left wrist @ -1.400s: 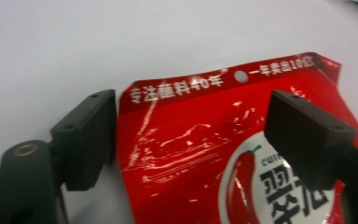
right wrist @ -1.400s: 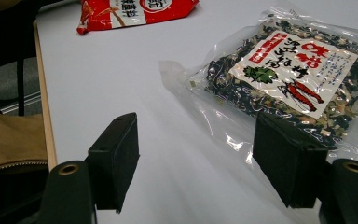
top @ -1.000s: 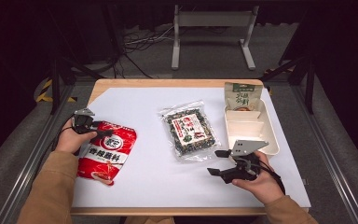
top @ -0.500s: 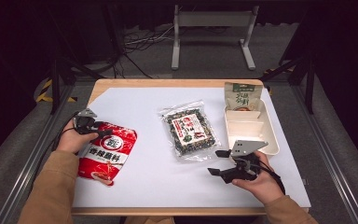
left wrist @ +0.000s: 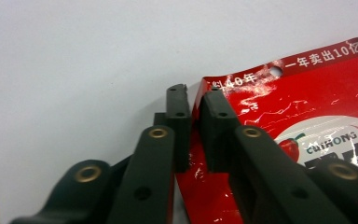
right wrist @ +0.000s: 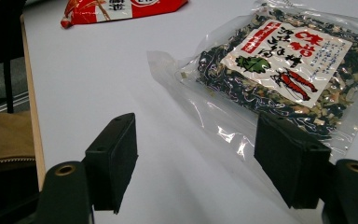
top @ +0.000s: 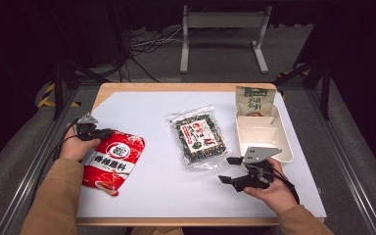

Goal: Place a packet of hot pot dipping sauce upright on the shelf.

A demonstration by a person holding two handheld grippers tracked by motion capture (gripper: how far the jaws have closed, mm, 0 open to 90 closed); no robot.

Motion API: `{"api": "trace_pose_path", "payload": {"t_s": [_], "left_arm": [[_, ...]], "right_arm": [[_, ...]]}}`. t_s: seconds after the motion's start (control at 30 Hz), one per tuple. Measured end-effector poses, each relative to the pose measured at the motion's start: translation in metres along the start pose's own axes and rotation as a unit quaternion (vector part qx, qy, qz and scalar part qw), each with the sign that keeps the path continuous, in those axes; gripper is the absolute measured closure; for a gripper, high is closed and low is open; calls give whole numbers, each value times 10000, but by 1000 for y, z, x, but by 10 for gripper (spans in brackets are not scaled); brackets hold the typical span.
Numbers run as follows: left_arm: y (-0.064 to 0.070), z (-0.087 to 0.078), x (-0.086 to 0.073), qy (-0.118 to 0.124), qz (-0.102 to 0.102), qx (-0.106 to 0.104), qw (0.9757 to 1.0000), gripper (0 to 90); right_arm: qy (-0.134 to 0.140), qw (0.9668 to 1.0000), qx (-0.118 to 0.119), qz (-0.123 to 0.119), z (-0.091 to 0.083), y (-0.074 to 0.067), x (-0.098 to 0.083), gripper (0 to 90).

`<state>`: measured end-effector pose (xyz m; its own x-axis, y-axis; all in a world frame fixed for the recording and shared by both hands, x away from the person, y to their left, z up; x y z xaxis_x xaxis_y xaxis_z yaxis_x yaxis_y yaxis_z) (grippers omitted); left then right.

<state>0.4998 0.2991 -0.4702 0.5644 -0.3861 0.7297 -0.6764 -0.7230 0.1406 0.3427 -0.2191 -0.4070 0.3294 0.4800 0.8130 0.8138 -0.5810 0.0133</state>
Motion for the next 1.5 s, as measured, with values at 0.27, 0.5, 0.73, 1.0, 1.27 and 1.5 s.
{"api": "trace_pose_path", "payload": {"t_s": [0.27,0.5,0.73,1.0,1.27,1.5], "left_arm": [[1,-10,4,211,-367,-140,9990,900],[7,-32,12,439,-452,-208,9978,900],[22,-56,18,984,-539,-186,9935,900],[45,-88,24,1448,-398,-52,9887,900],[72,-115,33,1626,-252,-382,9856,900],[102,-136,45,1623,179,-598,9848,900]], "right_arm": [[51,10000,-20,21,-1,2,0,313],[60,9999,-40,96,-4,2,1,394],[73,9999,-23,80,-3,1,3,412],[151,9999,23,25,-1,-1,8,415],[257,9996,87,-31,1,-5,13,418],[347,9993,150,-37,1,-8,16,417]]}}
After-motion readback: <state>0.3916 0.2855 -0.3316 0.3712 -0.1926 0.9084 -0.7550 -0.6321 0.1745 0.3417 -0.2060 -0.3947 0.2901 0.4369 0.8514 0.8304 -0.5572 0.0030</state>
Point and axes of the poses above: each handheld gripper's, and its own axes: z roughly forward along the jaws, x roughly out of its top, y roughly to its right, the point moved 2 cm from there along z, roughly forward along the jaws, and after that the axes turned 6 degrees about -x, right-handed, at the moved point
